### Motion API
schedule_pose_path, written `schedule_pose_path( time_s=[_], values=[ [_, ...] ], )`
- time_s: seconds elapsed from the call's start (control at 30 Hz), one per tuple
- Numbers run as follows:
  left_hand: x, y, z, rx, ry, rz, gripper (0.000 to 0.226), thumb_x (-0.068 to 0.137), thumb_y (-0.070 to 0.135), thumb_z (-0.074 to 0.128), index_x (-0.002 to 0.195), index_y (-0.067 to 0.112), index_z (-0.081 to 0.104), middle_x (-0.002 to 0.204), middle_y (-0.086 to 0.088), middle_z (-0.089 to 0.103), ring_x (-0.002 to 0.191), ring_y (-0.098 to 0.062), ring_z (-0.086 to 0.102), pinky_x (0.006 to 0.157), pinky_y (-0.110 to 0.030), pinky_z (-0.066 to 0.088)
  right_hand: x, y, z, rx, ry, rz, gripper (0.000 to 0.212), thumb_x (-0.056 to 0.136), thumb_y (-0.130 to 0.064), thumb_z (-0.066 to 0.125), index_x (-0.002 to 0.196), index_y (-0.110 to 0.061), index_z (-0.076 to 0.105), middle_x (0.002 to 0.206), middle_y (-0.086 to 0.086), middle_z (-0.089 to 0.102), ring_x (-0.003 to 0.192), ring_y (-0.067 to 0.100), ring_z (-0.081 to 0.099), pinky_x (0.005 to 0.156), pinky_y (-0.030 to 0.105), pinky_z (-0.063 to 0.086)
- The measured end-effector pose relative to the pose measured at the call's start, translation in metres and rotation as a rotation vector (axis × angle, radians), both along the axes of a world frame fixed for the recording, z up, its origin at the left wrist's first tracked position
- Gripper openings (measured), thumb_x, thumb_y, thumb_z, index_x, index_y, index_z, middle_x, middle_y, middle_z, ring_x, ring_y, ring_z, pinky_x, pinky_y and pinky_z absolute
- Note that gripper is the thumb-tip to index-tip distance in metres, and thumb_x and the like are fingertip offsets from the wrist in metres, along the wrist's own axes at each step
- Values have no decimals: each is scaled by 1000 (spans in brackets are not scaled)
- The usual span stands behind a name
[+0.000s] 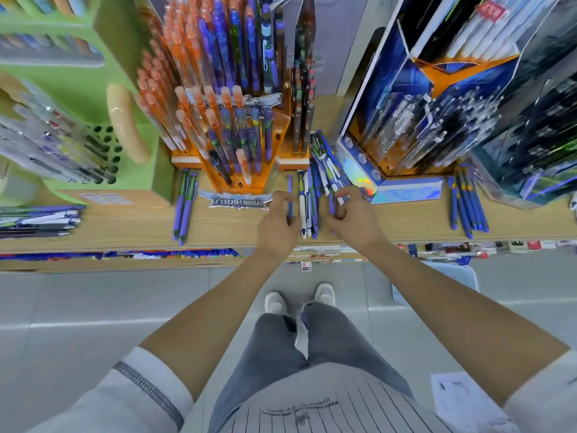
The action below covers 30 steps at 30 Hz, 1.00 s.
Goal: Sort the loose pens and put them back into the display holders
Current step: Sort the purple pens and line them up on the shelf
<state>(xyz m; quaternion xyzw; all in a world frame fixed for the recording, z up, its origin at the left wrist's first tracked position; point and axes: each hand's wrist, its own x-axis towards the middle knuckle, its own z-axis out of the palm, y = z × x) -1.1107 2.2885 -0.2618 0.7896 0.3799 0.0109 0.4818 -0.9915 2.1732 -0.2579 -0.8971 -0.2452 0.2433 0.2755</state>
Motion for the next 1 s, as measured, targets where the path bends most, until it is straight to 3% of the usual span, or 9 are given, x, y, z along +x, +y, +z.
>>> schedule_pose_path(
  time_s=[0.07, 0.17, 0.33, 0.47, 0.6, 0.67, 0.77, 0.87, 1.0],
  values=[
    [4, -1, -2, -18, -2, 2, 21, 93, 9, 42, 111, 18, 49, 69, -13, 57, 60, -31, 58, 62, -37, 47, 2, -3, 7, 71, 136, -55, 44, 79, -9, 63, 119, -14, 47, 51, -6, 53, 47, 12, 52, 59, 35, 49],
    [18, -7, -1, -45, 31, 17, 20, 98, 15, 39, 99, 11, 58, 81, -7, 56, 80, -35, 60, 73, -39, 48, 9, -11, 17, 112, 275, -69, 42, 84, -6, 59, 123, -13, 49, 64, 9, 62, 48, 16, 50, 55, 29, 48],
    [36, -15, 2, 201, 187, -11, 38, 83, 47, 67, 89, 12, 58, 75, -1, 58, 74, -23, 55, 62, -31, 41, 23, -15, 32, 142, 429, -78, 33, 88, -4, 56, 120, -11, 53, 68, 14, 63, 43, 9, 49, 46, 20, 43],
    [42, -14, 4, 232, 233, -4, 29, 79, 33, 71, 88, 8, 60, 85, -12, 65, 84, -32, 62, 67, -37, 51, 33, -18, 33, 101, 544, -31, 31, 91, -7, 56, 120, -11, 51, 71, 10, 67, 49, 13, 55, 48, 24, 39],
    [39, -12, 9, 182, 194, 27, 23, 86, 30, 60, 77, 9, 55, 79, -16, 63, 80, -35, 61, 68, -37, 48, 41, -21, 32, 23, 592, -23, 17, 94, -12, 49, 111, -12, 49, 68, 8, 63, 47, 15, 52, 46, 23, 35],
    [35, -12, 10, 152, 171, 37, 21, 93, 26, 50, 83, 8, 56, 76, -17, 59, 79, -36, 59, 70, -39, 48, 40, -20, 33, -21, 615, 40, 5, 96, -12, 43, 94, -11, 48, 65, 7, 61, 45, 14, 50, 47, 23, 36],
    [29, -14, 14, 62, 143, 79, 27, 100, 22, 36, 109, 8, 57, 85, -15, 57, 86, -35, 58, 75, -36, 41, 35, -14, 31, -19, 602, 103, 24, 96, -11, 40, 73, -12, 44, 62, 9, 60, 43, 16, 49, 47, 23, 36],
    [24, -16, 13, 19, 133, 112, 31, 102, 21, 31, 122, 10, 50, 100, -17, 59, 95, -36, 55, 80, -37, 37, 32, -10, 27, 31, 576, 111, 29, 100, -18, 46, 72, -14, 48, 55, 9, 58, 38, 15, 47, 42, 22, 37],
    [15, -21, 12, -31, 85, 90, 43, 102, 17, 31, 144, 21, 33, 92, -14, 60, 86, -39, 60, 73, -37, 40, 34, -11, 23, 55, 525, 87, 25, 100, -22, 51, 77, -12, 52, 59, 11, 61, 36, 13, 51, 40, 23, 39]
  ],
)
